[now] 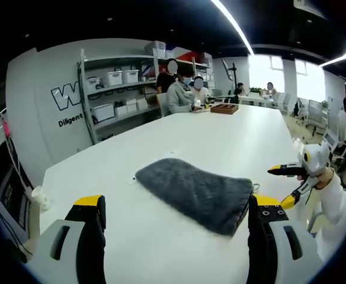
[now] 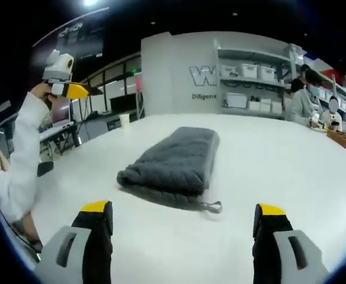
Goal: Open the folded towel by lifting each exposed corner and separating the folded layers until the towel lies flat within the target outline without major curled edges
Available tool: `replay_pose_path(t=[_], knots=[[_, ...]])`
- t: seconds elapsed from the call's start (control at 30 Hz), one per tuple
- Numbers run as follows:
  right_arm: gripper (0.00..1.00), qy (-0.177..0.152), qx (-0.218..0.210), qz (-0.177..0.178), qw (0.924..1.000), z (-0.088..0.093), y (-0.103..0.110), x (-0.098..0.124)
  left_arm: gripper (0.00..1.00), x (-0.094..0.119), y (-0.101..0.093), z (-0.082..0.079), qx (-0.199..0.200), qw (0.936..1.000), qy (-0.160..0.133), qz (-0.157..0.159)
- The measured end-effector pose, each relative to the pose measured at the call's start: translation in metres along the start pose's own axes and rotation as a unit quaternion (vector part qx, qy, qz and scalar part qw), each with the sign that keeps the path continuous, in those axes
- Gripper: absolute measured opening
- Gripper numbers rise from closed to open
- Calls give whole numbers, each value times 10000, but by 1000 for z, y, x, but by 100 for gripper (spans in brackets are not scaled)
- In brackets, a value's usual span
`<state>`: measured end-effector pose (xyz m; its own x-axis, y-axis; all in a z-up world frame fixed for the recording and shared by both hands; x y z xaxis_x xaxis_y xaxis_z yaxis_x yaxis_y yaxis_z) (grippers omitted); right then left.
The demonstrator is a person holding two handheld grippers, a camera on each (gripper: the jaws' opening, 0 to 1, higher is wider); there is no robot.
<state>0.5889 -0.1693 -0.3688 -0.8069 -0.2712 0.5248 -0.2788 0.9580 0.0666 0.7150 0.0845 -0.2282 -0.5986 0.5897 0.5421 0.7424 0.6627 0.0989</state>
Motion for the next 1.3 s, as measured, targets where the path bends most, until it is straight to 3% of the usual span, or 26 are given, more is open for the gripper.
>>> replay_pose_path(t=[0.17,0.57,0.63,0.7,0.83,1.0,1.2,1.3], knots=[[99,105,60,20,9999,6,0,1,99,-2,-2,0,-42,10000,31,9],[99,-4,-109,53,9999,12,-2,10,99,-14,-14,-1,-240,9995,214,77],[99,-97,-148,63,9998,11,-2,12,99,-18,-18,-1,-318,9991,280,92],[98,-449,-293,271,9982,3,-8,20,99,-22,-23,0,-375,9986,357,124],[99,-481,-377,268,9978,2,-13,29,99,-31,-29,2,-458,9977,489,139],[99,-482,-457,305,9973,9,-18,34,99,-46,-49,4,-679,9949,702,250],[98,-434,-527,189,9975,16,-15,34,99,-62,-85,5,-971,9891,824,736],[98,-450,-514,192,9975,16,-15,34,99,-69,-96,7,-1058,9869,883,836]])
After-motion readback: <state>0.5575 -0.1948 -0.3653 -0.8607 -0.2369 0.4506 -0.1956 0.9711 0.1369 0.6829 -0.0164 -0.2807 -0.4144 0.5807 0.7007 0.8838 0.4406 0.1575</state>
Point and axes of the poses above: the point that each gripper's makers call its tool centre point, and the gripper's own axes: x roughly backward along the fingers, y roughly to its left, z roughly out of its underside, the point moved 4 cm from there along x, roughly backward along the fingers, and after that the axes turned 9 degrees about y, right-handed, at the moved point
